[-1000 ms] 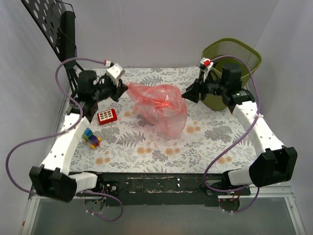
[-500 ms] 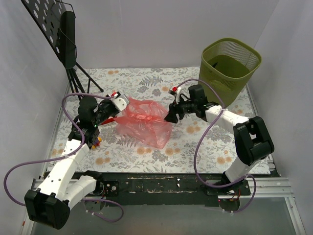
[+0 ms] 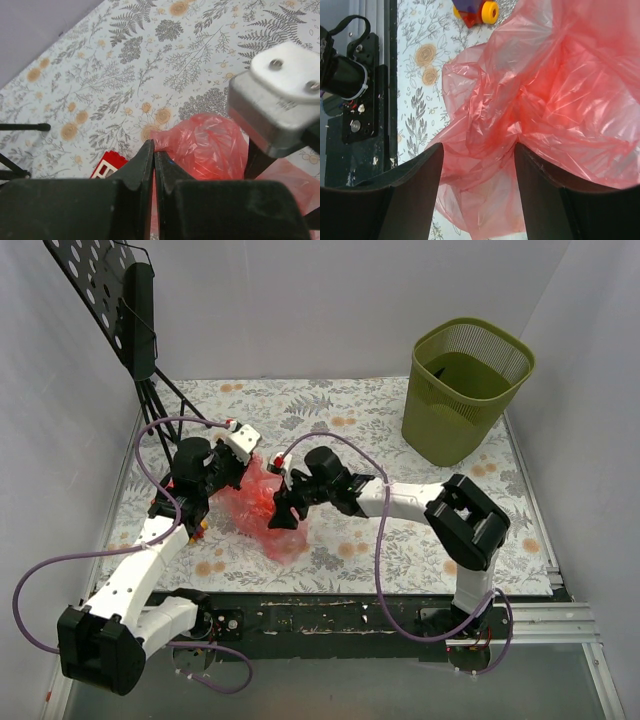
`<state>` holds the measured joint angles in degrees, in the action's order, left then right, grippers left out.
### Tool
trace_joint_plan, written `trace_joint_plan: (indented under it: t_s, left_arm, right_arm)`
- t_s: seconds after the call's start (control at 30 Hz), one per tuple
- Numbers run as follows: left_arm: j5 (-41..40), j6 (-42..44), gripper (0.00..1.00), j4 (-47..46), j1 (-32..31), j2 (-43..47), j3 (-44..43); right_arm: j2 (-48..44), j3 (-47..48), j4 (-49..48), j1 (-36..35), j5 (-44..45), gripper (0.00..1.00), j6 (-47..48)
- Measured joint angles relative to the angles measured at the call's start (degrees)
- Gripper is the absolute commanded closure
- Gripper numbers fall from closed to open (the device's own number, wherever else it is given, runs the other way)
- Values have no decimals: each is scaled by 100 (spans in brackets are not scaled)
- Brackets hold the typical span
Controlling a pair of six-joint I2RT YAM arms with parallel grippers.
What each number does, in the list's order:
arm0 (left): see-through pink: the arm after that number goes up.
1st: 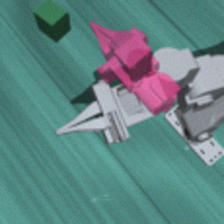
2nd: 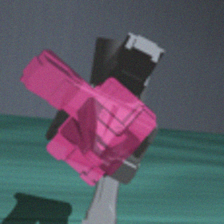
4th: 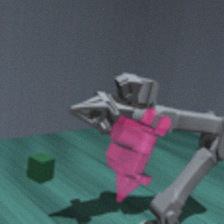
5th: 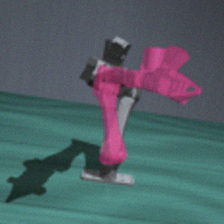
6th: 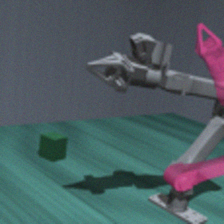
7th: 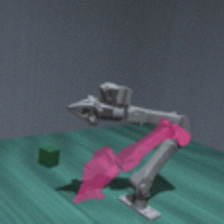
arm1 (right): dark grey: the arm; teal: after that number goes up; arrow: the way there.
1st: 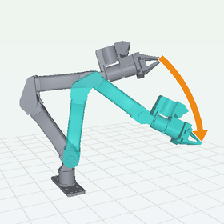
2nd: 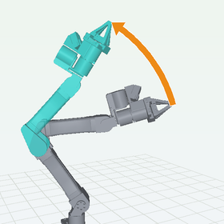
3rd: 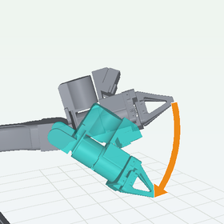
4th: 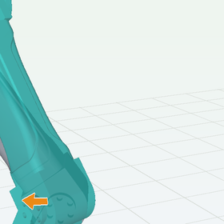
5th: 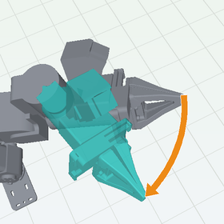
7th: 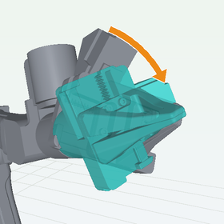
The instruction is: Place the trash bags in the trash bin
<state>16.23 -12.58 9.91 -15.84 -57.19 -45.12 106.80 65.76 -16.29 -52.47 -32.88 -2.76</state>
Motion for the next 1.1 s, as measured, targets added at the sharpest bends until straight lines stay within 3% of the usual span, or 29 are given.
trace_joint_plan:
  t_s: [0.1,0.37,0.47,0.6,0.8,1.1]
  left_arm:
    - [-105,-306,100,160,0,-11,0]
    - [-516,-479,100,225,0,232,20]
    - [-575,-470,100,236,0,317,31]
    - [-579,-433,100,249,0,337,31]
    - [-597,-431,100,326,0,339,31]
    - [-621,-492,100,448,0,483,31]
  right_arm:
    - [-201,7,138,24,101,32,-22]
    - [-1871,-286,247,1429,-678,32,-195]
    - [-2013,-389,308,1521,-734,31,107]
    - [-1620,-625,684,1447,-938,31,1182]
    - [-280,-566,1360,1375,-1071,30,2461]
    - [374,-7,1318,1075,-1189,33,2677]
